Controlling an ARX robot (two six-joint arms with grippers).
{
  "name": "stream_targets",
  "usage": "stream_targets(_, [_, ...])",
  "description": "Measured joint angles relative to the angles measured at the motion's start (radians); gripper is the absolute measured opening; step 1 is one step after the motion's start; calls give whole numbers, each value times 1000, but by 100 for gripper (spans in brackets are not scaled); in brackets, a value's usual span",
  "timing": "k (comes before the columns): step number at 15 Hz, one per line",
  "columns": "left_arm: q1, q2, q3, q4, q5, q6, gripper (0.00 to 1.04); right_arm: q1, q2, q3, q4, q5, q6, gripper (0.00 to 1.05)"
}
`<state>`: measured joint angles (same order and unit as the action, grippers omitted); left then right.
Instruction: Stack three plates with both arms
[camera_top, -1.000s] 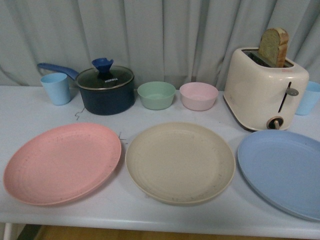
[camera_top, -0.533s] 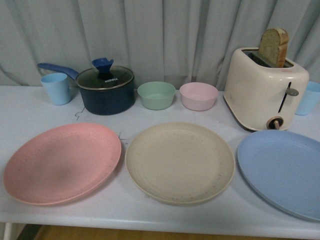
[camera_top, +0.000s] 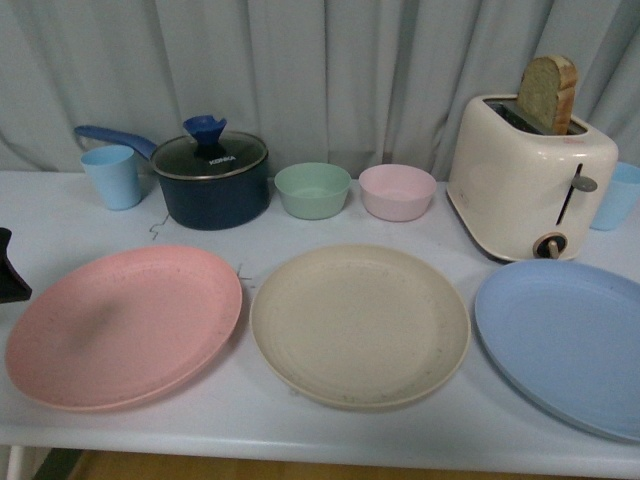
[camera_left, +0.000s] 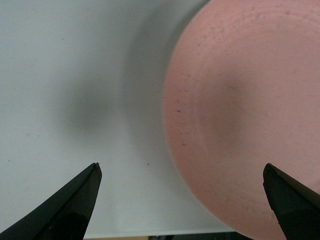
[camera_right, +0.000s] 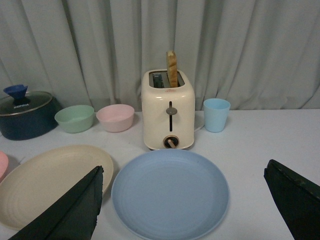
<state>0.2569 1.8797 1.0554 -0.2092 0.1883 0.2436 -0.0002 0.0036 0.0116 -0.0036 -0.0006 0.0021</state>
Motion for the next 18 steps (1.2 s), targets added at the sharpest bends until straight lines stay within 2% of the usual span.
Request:
stream_targets(5, [46,187,121,-8,11,-30,98,0,0,0,0,0,0,98])
stream_targets(9, [40,260,130,19,-5,-26,98,0,0,0,0,0,0,98])
stream_targets(10, [39,266,130,28,-10,-26,91,0,0,0,0,0,0,98])
stream_targets(17, [29,288,155,24,23,-58,16,0,0,0,0,0,0,98])
stream_targets(18, [30,280,158,24,36,-62,8,0,0,0,0,0,0,98])
